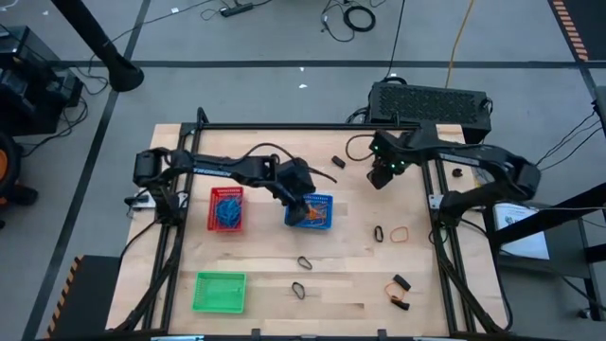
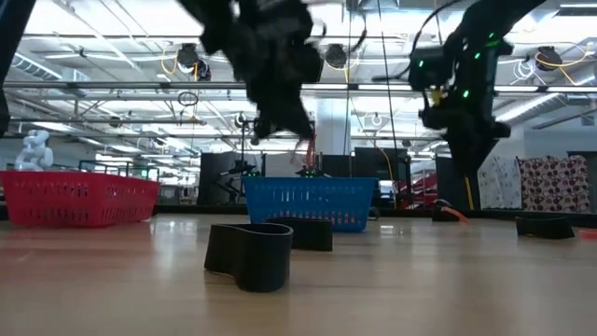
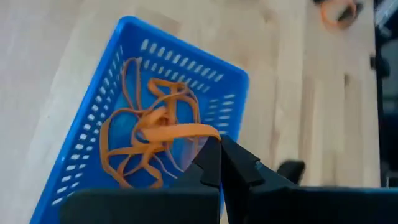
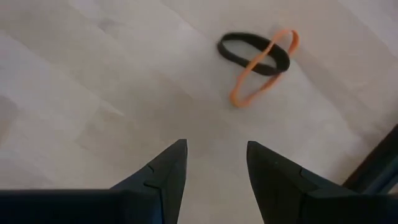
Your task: Sort rubber bands into baskets
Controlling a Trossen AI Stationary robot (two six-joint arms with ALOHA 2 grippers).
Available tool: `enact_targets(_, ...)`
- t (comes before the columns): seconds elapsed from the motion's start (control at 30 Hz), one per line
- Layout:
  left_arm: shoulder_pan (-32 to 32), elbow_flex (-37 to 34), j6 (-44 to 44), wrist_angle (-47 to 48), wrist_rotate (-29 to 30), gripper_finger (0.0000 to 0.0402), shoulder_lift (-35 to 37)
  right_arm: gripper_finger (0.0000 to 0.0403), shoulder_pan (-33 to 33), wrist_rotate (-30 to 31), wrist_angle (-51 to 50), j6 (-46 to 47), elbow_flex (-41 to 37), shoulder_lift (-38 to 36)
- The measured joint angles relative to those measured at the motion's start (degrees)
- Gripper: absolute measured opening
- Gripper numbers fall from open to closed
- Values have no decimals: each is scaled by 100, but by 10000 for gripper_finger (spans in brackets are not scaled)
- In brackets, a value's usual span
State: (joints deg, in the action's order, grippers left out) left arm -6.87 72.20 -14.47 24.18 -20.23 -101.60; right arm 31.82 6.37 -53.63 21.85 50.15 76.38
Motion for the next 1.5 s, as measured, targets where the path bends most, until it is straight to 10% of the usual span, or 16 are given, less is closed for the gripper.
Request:
enact_targets(0.73, -46, -782, -1377, -1079, 241, 5, -170, 160, 1000, -532, 1194, -1061, 0, 1193)
enact_targets(1.3, -35, -736, -1380, -1320, 434, 119, -170, 156, 1311, -789, 2253, -1205, -798, 1241)
enact_targets(1.5, -62, -462, -1799, -1287, 379, 159, -170, 87, 1308, -675, 2288, -1244, -798, 1243)
